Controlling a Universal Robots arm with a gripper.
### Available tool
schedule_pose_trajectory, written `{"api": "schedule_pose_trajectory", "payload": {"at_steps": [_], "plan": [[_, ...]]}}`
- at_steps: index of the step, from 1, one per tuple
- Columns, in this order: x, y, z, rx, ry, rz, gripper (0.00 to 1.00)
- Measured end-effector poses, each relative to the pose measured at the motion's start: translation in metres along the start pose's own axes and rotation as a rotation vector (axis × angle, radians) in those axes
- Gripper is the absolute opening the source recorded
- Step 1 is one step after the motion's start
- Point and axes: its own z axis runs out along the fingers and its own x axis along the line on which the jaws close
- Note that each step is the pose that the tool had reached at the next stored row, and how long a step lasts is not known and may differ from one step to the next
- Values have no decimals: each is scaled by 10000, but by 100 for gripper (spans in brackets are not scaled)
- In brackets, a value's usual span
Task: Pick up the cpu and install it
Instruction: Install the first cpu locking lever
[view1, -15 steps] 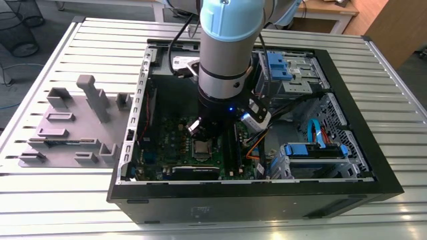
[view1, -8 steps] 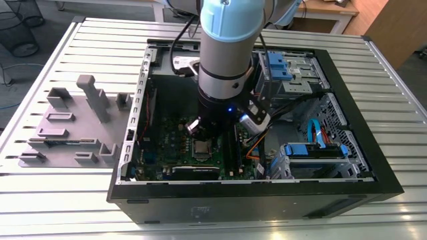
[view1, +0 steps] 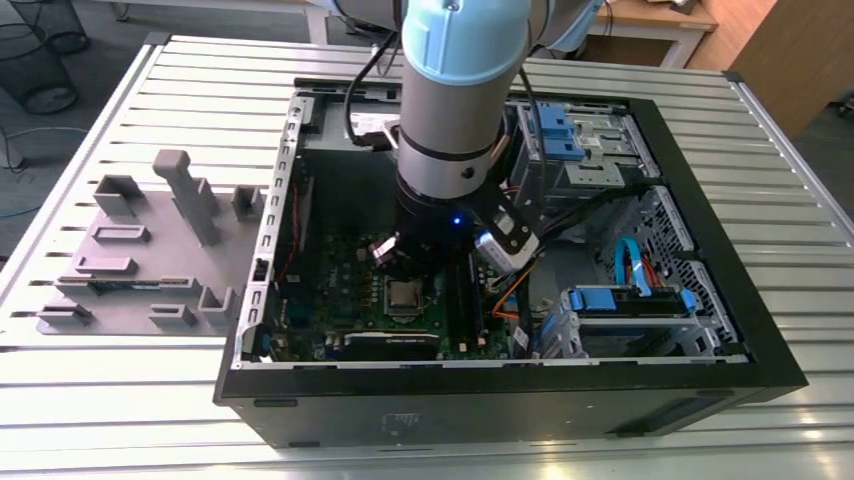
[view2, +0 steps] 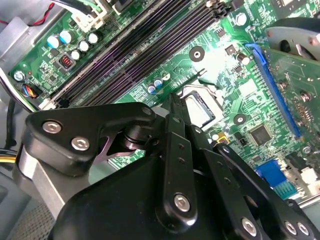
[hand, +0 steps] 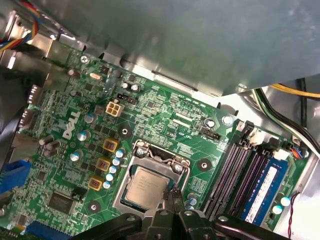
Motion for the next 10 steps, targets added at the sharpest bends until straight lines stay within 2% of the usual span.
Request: {"api": "schedule_pose_trajectory", "payload": {"at_steps": [7, 10], "plan": [[-16, -10, 1, -9, 8, 165, 11], [-13, -55, 3, -8, 11, 169, 11]]}}
